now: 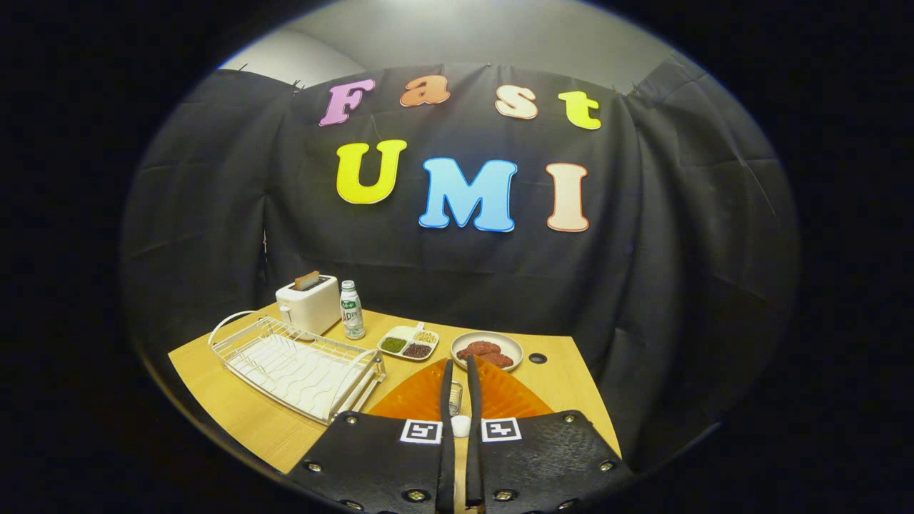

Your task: Take the plate from the dish rack, then take the spoon from the basket and place it into the plate.

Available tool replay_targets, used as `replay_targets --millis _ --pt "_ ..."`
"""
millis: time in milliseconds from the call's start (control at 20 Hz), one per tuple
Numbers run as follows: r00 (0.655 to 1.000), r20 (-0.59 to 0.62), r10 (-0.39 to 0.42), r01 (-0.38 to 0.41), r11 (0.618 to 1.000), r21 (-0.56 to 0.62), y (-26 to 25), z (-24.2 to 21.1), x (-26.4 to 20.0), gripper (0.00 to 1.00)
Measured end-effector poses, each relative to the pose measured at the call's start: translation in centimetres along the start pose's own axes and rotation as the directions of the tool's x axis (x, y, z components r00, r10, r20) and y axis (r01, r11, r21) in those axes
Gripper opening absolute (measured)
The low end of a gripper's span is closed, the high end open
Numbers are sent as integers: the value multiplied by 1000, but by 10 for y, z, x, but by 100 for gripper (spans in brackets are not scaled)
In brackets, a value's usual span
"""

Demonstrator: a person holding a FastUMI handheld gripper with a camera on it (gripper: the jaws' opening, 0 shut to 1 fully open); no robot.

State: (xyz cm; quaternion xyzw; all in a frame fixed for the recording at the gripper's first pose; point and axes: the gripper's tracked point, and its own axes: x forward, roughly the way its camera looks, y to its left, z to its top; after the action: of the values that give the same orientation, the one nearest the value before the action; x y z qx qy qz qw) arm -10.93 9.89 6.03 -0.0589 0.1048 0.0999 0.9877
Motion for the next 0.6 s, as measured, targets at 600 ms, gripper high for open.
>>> replay_targets --millis 600 --pt "981 -163 101 -106 994 -24 61 -58 -6 6"
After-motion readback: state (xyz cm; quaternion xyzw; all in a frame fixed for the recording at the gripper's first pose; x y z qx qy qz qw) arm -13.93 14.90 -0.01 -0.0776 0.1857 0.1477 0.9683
